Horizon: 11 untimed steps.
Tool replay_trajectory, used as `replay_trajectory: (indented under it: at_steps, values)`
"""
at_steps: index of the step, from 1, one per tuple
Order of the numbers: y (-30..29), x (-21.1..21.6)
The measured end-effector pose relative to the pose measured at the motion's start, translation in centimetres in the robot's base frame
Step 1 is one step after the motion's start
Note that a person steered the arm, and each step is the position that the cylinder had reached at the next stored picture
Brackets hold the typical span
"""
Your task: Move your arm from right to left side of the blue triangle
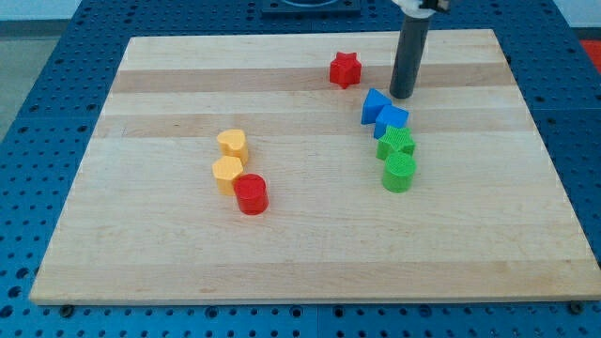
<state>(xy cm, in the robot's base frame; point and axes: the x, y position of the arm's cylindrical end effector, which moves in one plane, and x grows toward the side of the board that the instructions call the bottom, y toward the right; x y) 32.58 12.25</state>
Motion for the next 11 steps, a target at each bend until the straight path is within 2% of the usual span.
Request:
replay_trajectory:
  at_steps: [2,3,4,5,11]
  values:
    - [-8.2,-0.2]
    - [-10.0,1.4]
    - [-10.3,4.1]
    - [-10.3,4.9]
    - [-6.2,4.0]
